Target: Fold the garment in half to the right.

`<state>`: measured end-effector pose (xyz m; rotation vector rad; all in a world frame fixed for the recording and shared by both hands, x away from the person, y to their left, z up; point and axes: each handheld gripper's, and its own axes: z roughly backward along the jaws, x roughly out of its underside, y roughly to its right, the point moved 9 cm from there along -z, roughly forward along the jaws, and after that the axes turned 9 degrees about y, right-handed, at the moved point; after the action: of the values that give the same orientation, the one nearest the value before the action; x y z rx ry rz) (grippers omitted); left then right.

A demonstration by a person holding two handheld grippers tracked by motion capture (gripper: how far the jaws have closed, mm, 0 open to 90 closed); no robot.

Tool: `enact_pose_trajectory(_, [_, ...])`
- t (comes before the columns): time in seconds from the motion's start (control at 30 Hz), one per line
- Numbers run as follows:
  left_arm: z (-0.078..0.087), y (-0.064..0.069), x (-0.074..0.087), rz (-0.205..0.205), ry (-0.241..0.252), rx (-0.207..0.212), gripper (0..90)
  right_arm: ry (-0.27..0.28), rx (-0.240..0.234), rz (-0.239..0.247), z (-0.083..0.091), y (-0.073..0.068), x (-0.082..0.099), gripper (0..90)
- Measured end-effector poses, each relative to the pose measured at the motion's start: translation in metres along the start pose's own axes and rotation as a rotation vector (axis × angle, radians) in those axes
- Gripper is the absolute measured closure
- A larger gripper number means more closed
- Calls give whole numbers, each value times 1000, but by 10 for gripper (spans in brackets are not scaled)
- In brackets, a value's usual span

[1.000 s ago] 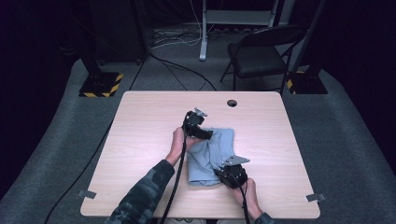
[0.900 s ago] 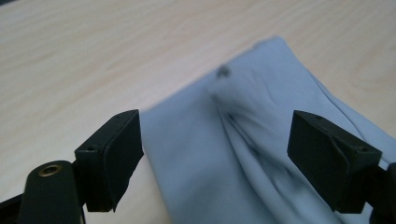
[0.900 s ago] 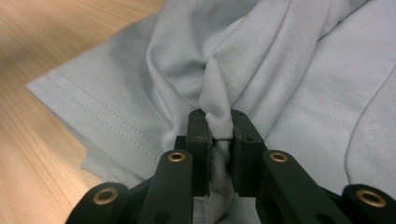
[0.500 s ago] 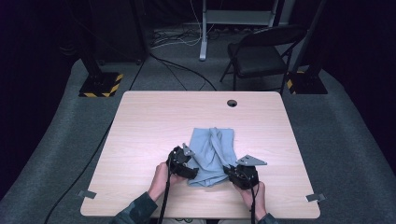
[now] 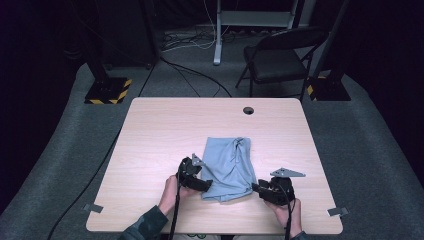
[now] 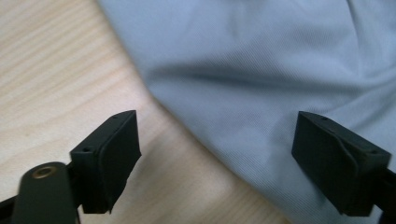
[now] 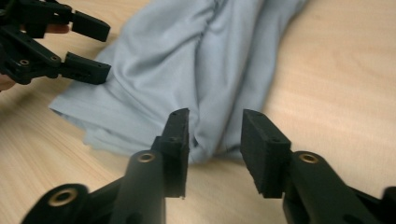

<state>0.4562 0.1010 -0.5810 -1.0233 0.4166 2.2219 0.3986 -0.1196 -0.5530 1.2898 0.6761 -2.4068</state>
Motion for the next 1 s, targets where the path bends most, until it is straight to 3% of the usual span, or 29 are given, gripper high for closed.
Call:
enact_pose_trajectory(0.07, [2,-6,-6,33,18,-4,125,13,-18,38,-4,-6,-9,568])
enact_pose_trajectory(0.13, [1,-12,-9,53,20,-11,121,-11,-29,84,-16,-14,-14,553])
enact_pose_trajectory(0.17, [-1,-15,-11,62,18,-19,122,-44,-37,114,-32,-20,-16,547])
enact_pose_trajectory(0.2, [-3,-18,-11,73,11,-23,122,-44,-37,114,-32,-20,-16,547])
enact_pose_trajectory(0.27, [-9,-22,-10,81,-7,-42,124,-79,-37,123,-48,-22,-16,555])
enact_pose_trajectory(0.3, [-12,-23,-9,82,-17,-45,125,-131,-15,140,-61,-19,-11,625])
enact_pose_trajectory(0.33, [-15,-24,-7,80,-25,-50,125,-131,-15,140,-61,-19,-11,625])
enact_pose_trajectory(0.4, [-17,-24,-6,77,-31,-50,122,-159,0,150,-68,-14,-6,721])
enact_pose_trajectory(0.43, [-17,-24,-6,73,-32,-55,121,-161,9,157,-69,-11,-3,805])
enact_pose_trajectory(0.47, [-17,-24,-6,73,-32,-55,121,-161,9,157,-69,-11,-3,805])
enact_pose_trajectory(0.5, [-18,-24,-5,72,-30,-57,121,-158,20,169,-66,-9,-2,860])
enact_pose_trajectory(0.8, [-17,-24,-4,66,-22,-67,121,-144,55,170,-36,2,-3,873])
enact_pose_trajectory(0.93, [-17,-25,-6,70,-19,-52,121,-166,36,176,-40,-1,-1,755])
enact_pose_trajectory(0.97, [-16,-25,-8,80,-16,-48,119,-157,23,167,-41,-2,-4,682])
enact_pose_trajectory(1.0, [-15,-26,-10,88,-7,-44,118,-140,17,151,-42,-2,-8,677])
